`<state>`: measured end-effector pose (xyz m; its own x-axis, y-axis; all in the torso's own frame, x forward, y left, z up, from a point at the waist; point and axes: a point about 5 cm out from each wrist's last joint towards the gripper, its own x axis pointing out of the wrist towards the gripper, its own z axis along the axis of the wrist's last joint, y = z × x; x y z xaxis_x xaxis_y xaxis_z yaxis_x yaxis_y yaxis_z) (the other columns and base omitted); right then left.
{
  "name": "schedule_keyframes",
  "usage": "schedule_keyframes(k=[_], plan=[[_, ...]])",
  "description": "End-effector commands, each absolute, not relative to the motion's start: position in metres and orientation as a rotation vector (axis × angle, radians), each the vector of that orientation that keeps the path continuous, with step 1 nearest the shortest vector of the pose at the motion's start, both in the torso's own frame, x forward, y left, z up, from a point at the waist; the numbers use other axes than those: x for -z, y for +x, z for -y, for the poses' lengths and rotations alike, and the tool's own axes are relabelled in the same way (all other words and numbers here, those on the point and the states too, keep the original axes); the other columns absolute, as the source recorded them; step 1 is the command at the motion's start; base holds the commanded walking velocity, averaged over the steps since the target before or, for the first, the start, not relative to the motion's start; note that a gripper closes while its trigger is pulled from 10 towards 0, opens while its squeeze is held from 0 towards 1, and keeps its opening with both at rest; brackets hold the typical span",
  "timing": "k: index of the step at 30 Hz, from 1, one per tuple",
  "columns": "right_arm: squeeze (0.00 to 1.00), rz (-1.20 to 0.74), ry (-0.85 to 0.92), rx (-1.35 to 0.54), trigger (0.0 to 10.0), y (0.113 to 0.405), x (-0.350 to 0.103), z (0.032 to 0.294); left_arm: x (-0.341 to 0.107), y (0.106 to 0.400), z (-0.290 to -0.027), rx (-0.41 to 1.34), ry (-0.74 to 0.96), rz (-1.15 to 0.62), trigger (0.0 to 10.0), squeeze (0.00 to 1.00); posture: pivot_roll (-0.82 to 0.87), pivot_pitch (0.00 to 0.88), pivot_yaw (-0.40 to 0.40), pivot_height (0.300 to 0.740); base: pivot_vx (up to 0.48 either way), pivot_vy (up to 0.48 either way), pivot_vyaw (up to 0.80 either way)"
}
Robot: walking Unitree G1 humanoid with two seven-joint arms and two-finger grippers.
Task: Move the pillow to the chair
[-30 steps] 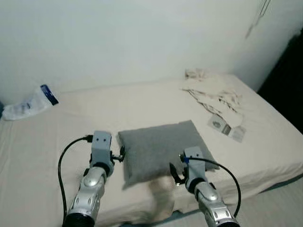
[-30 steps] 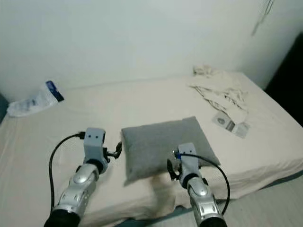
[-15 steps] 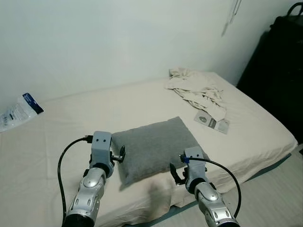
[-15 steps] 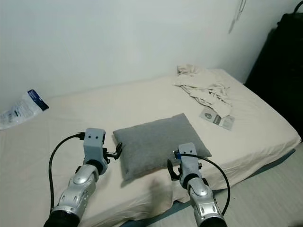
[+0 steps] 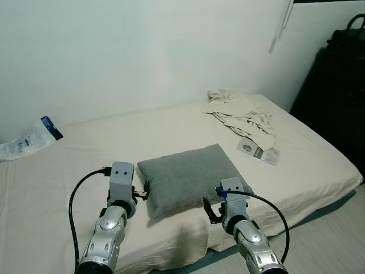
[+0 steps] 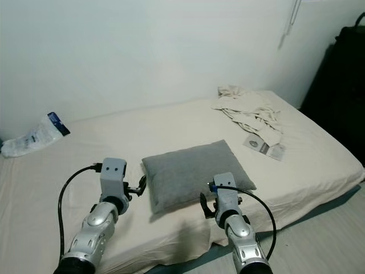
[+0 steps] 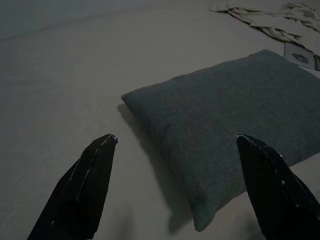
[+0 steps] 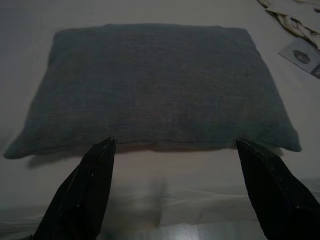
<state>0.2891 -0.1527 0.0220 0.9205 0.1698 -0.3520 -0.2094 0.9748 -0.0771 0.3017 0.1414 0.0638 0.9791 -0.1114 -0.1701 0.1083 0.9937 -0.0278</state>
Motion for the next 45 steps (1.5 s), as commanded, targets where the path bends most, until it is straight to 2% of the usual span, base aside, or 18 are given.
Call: schedule_keyframes(k=[1, 3, 22, 45], plan=[[0.00, -0.355, -0.125, -0.215, 10.0, 0.2865, -0.0190, 0.1495, -0.0623, 0.3016, -0.1438, 0.109, -0.013, -0.180, 10.0, 0.00, -0.03, 0.079, -0.027, 0.740, 0.000, 0.000, 0.00], [0.00, -0.358, -0.124, -0.220, 10.0, 0.2862, -0.0186, 0.1486, -0.0625, 0.3016, -0.1439, 0.109, -0.012, -0.180, 10.0, 0.00, -0.02, 0.080, -0.026, 0.740, 0.000, 0.000, 0.00], [0.00, -0.357, -0.135, -0.245, 10.0, 0.2868, -0.0196, 0.1452, -0.0640, 0.3015, -0.1442, 0.101, -0.020, -0.177, 10.0, 0.00, -0.03, 0.085, -0.027, 0.740, 0.000, 0.000, 0.80], [0.00, -0.346, -0.132, -0.237, 10.0, 0.2875, -0.0206, 0.1447, -0.0659, 0.3064, -0.1418, 0.123, -0.019, -0.169, 10.0, 0.00, -0.04, 0.051, -0.009, 0.740, 0.000, 0.000, 0.80]])
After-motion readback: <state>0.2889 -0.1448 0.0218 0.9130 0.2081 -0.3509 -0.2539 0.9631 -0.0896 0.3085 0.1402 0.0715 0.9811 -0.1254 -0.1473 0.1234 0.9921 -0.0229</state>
